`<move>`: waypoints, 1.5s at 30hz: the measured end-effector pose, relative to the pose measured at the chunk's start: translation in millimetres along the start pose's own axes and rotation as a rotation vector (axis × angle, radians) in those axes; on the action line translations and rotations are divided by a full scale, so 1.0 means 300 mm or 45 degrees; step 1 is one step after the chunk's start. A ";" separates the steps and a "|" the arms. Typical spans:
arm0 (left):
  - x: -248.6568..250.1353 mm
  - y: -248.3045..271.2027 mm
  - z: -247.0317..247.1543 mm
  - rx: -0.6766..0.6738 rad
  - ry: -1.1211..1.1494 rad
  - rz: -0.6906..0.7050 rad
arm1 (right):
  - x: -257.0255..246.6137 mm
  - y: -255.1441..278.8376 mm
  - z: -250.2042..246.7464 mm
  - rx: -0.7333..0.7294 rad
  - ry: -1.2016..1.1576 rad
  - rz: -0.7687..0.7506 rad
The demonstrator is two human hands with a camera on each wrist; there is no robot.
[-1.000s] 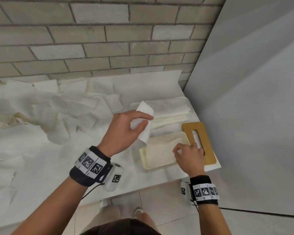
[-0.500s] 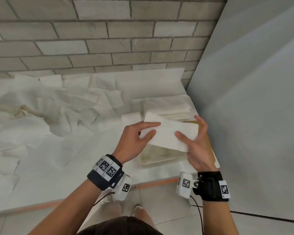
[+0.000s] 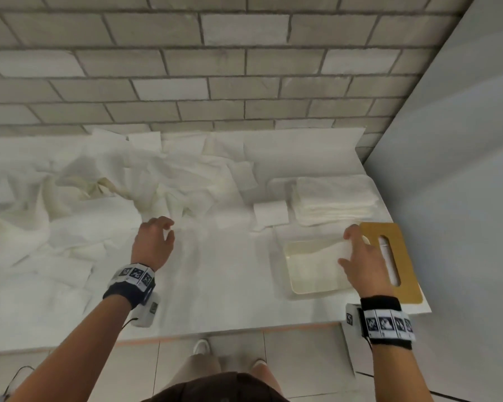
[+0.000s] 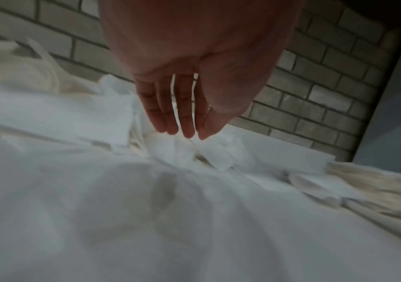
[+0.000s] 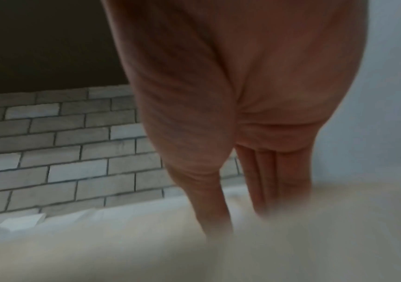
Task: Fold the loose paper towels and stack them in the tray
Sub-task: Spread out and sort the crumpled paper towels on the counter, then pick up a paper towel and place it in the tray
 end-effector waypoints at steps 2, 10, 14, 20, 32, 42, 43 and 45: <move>-0.072 -0.071 -0.055 0.042 -0.158 0.169 | -0.093 0.007 -0.036 0.259 0.130 -0.005; -0.198 -0.292 -0.120 -0.096 -0.698 0.725 | -0.771 -0.242 0.354 0.053 -0.318 -0.313; -0.157 -0.344 -0.158 -0.010 -0.374 0.737 | -0.957 -0.308 0.655 -0.272 -0.226 -0.302; -0.070 -0.359 -0.358 -0.005 0.406 0.338 | -1.011 -0.322 0.799 -0.441 -0.132 -0.147; 0.177 -0.244 -0.389 -0.731 0.783 0.408 | -0.967 -0.166 0.063 -0.026 -0.258 -1.010; 0.530 0.047 -0.266 -0.827 0.791 0.650 | -0.710 -0.118 -0.145 0.190 -0.304 -0.662; 0.553 0.077 -0.249 -0.847 0.856 0.619 | -0.681 -0.098 -0.169 0.220 -0.307 -0.637; 0.601 0.142 -0.227 -0.941 0.968 0.546 | -0.621 -0.058 -0.227 0.327 -0.340 -0.615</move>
Point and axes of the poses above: each hand's wrist, its own y-axis away from the middle knuckle, its own z-axis out of the palm, x = y × z, the point moved 1 cm from there along -y, towards the middle knuckle, and after that the axes turned 14 degrees about -z, right-handed, at the moved point
